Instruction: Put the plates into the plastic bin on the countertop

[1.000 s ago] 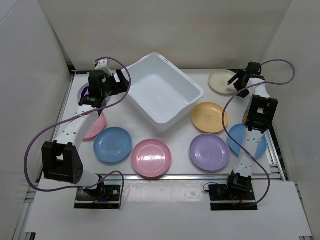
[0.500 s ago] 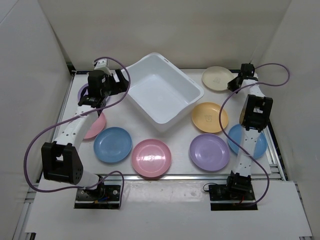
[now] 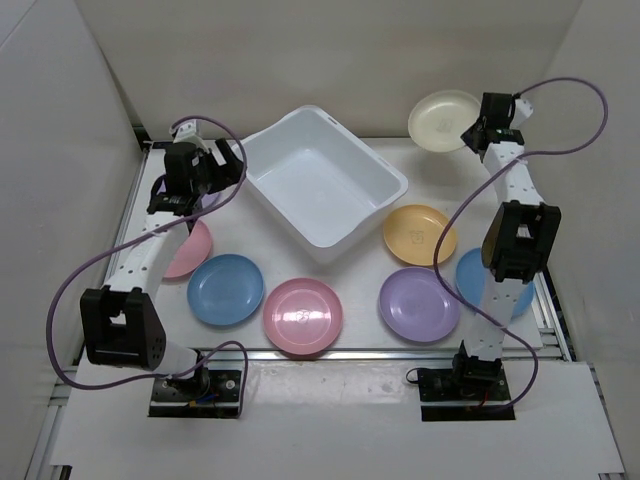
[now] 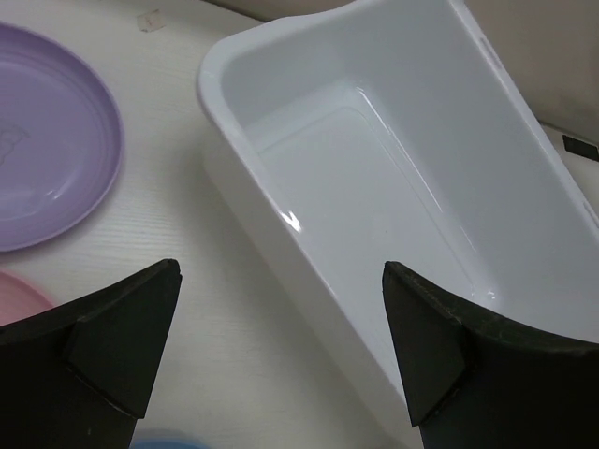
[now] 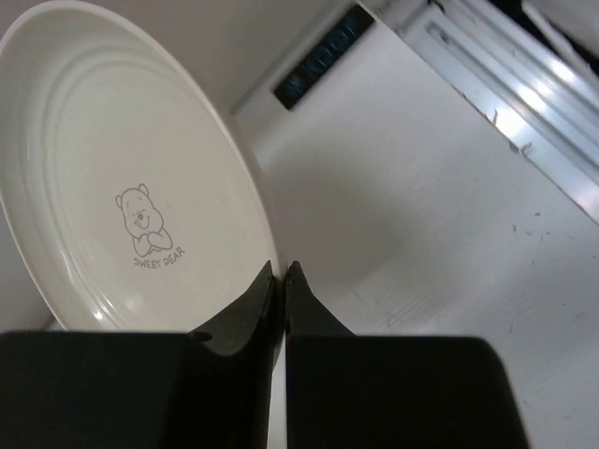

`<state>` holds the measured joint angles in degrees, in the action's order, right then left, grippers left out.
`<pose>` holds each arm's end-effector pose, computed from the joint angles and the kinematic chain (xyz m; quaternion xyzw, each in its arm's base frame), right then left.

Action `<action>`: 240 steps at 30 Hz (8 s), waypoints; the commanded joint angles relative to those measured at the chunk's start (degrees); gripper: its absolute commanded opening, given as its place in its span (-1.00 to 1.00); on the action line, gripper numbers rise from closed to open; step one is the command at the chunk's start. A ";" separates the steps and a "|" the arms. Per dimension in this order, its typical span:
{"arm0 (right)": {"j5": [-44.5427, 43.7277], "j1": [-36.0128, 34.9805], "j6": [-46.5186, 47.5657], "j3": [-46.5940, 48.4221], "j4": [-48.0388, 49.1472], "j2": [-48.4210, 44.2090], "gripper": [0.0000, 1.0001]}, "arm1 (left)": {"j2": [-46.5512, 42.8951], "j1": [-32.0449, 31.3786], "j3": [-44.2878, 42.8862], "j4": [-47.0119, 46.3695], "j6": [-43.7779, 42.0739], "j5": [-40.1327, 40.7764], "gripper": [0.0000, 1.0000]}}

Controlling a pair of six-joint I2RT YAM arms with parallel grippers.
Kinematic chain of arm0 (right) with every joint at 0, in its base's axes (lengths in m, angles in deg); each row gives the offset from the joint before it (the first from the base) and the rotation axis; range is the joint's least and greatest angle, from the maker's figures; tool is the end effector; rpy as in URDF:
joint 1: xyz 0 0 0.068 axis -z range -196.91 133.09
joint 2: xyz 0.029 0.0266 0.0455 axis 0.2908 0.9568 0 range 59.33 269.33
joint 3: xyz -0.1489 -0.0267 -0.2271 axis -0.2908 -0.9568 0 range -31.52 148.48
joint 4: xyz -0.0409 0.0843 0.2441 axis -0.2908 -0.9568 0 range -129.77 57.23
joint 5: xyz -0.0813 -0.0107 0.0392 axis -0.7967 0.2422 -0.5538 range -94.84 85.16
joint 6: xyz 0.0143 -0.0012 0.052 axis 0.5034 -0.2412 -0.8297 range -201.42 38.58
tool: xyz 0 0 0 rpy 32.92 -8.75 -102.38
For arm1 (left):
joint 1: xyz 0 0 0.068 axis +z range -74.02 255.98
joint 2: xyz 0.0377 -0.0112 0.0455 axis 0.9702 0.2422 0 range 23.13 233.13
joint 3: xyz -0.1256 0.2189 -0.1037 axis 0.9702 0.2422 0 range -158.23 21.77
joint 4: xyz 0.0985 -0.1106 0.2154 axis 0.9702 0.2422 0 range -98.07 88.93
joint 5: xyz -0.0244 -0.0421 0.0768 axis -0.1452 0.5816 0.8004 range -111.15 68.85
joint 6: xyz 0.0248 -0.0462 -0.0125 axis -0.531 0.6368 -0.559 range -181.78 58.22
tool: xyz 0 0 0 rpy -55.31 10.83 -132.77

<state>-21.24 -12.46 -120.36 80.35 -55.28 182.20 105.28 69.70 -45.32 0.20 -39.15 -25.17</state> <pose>0.5032 -0.0493 0.2877 0.3850 0.7852 0.0189 0.4846 0.3344 -0.0394 0.3260 -0.0996 0.8292 -0.1654 0.5245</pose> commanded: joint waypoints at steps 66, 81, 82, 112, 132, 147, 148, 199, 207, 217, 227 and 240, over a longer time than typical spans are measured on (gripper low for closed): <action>34.25 -17.37 16.26 3.62 -6.85 -16.52 0.98 | 11.45 32.21 18.49 8.52 23.86 18.51 0.43; 31.52 -14.21 13.98 -1.83 -6.24 -20.83 0.98 | -0.64 32.21 21.56 16.86 24.92 32.04 -0.80; 31.87 -13.77 13.72 -1.84 -6.15 -20.91 0.98 | -2.68 32.30 22.52 17.47 25.26 32.83 -0.80; 28.89 1.08 13.71 -27.75 -1.93 -33.12 0.98 | 4.93 -0.38 -16.21 3.23 0.32 2.86 -0.80; 29.59 11.37 12.92 -42.97 -0.26 -38.41 0.98 | 51.44 -8.30 -61.93 28.81 -2.93 1.73 -0.80; 30.55 10.76 18.80 -46.14 0.27 -35.25 0.98 | 54.70 -10.59 -64.21 32.77 -11.29 1.37 0.52; 30.47 10.50 20.03 -45.96 0.18 -33.94 0.98 | 54.61 -10.77 -64.74 32.69 -11.38 1.29 0.66; 18.32 4.53 25.75 -9.16 -8.26 -24.88 -1.00 | -14.46 14.36 15.48 26.88 9.18 10.17 0.99; 27.13 -12.08 26.20 1.49 -5.89 -14.60 -1.00 | -15.88 15.60 20.51 28.55 12.87 9.98 0.99; 19.31 -26.24 27.51 16.09 -5.89 2.54 -1.00 | -19.39 17.00 23.67 34.18 13.93 15.88 0.99; 6.39 -30.55 26.19 15.84 -4.48 9.58 -0.86 | -20.45 19.38 26.66 36.38 14.72 15.61 0.99; 5.15 -30.73 26.37 16.71 -4.30 10.20 0.68 | -17.20 19.38 28.50 33.57 14.63 12.37 0.54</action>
<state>-14.99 -42.95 -94.63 94.43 -61.59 194.07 88.10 88.89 -17.87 35.61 -24.66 -10.98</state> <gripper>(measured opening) 0.807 0.785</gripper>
